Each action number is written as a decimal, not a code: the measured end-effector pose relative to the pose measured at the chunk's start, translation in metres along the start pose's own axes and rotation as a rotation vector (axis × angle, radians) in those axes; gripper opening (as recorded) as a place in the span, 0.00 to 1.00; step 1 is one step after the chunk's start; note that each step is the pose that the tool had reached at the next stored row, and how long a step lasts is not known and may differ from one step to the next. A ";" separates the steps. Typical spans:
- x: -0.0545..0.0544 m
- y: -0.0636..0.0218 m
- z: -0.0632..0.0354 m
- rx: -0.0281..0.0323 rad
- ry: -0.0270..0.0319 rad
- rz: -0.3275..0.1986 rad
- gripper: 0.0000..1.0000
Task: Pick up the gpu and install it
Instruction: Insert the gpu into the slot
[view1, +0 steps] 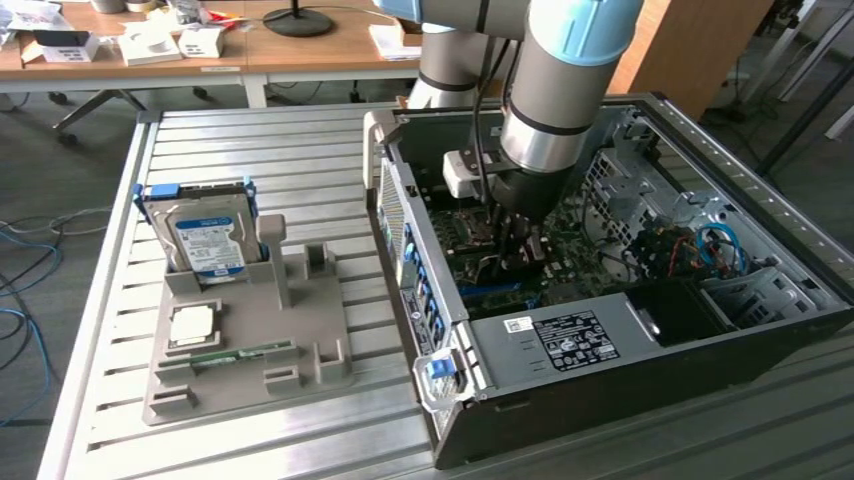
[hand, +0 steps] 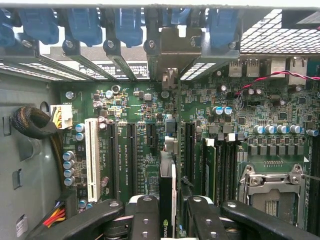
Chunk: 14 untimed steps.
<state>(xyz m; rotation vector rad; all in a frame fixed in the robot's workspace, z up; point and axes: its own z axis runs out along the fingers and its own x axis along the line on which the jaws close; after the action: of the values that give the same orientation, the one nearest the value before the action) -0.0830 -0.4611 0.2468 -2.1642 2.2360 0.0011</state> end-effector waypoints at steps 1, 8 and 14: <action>0.000 0.0000 0.0000 0.0000 0.0000 0.000 0.26; 0.000 0.0001 0.0001 0.0001 -0.0001 0.000 0.33; 0.000 0.0000 -0.0004 0.0000 0.0000 0.000 0.33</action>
<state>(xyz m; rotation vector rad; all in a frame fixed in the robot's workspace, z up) -0.0830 -0.4610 0.2472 -2.1642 2.2360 0.0011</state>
